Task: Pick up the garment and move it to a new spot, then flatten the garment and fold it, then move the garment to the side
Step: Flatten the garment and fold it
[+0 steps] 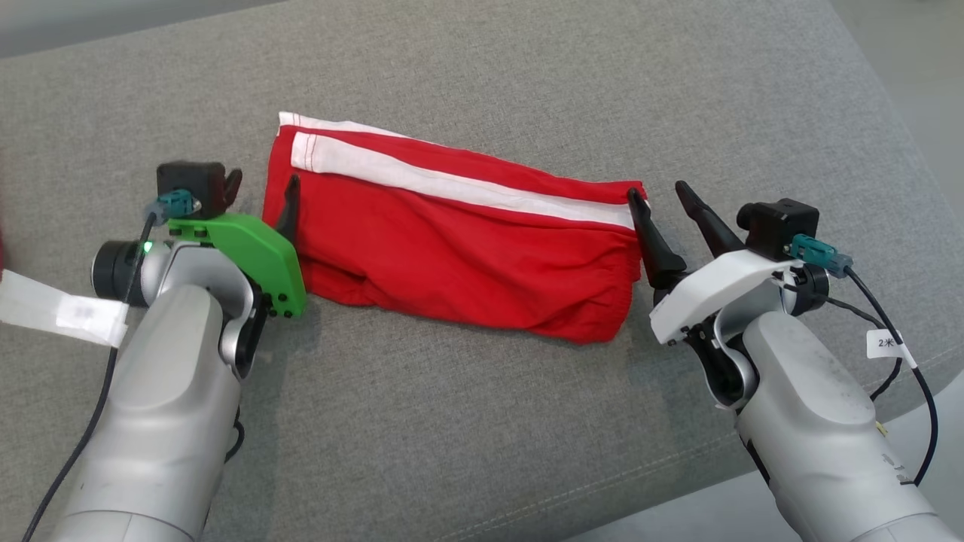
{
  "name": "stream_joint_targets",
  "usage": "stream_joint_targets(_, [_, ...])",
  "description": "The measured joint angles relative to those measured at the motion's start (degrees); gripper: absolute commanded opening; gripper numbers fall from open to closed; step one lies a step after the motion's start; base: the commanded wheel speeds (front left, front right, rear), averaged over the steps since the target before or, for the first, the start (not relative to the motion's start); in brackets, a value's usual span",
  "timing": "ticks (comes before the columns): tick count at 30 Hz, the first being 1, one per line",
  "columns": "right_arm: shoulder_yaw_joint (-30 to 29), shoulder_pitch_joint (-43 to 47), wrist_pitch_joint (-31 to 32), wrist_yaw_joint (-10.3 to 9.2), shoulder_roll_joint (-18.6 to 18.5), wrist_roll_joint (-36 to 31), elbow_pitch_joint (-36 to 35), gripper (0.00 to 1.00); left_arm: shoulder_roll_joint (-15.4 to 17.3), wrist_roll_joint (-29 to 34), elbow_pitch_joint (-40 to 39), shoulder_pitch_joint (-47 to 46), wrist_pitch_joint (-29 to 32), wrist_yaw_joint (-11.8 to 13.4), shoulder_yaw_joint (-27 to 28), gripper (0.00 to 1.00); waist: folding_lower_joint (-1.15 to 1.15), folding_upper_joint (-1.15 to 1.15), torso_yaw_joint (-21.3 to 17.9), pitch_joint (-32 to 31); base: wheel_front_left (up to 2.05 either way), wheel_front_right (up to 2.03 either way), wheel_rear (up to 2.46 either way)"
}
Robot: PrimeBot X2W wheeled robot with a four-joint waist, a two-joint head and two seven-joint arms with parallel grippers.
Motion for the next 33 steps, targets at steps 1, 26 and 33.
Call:
stream_joint_targets(1, [0.0,0.2,0.0,0.00,0.0,0.0,-0.3,1.00,0.0,-0.4,0.8,0.6,0.4,0.0,0.0,1.00,0.00,0.00,0.1,-0.4,0.00,0.00,0.00])
stream_joint_targets(26, [-3.0,4.4,0.0,0.00,0.0,-2.5,-8.1,1.00,-0.6,-2.2,8.8,0.6,5.4,0.8,0.5,0.19,0.00,0.00,-2.1,-1.4,0.00,0.00,0.00])
stream_joint_targets(33, [-4.6,6.1,-0.1,-0.01,-0.2,-2.8,-8.8,1.00,-2.0,-2.2,9.4,0.7,6.9,-1.5,-2.1,0.00,0.00,0.00,-0.6,-2.5,0.00,0.00,0.00])
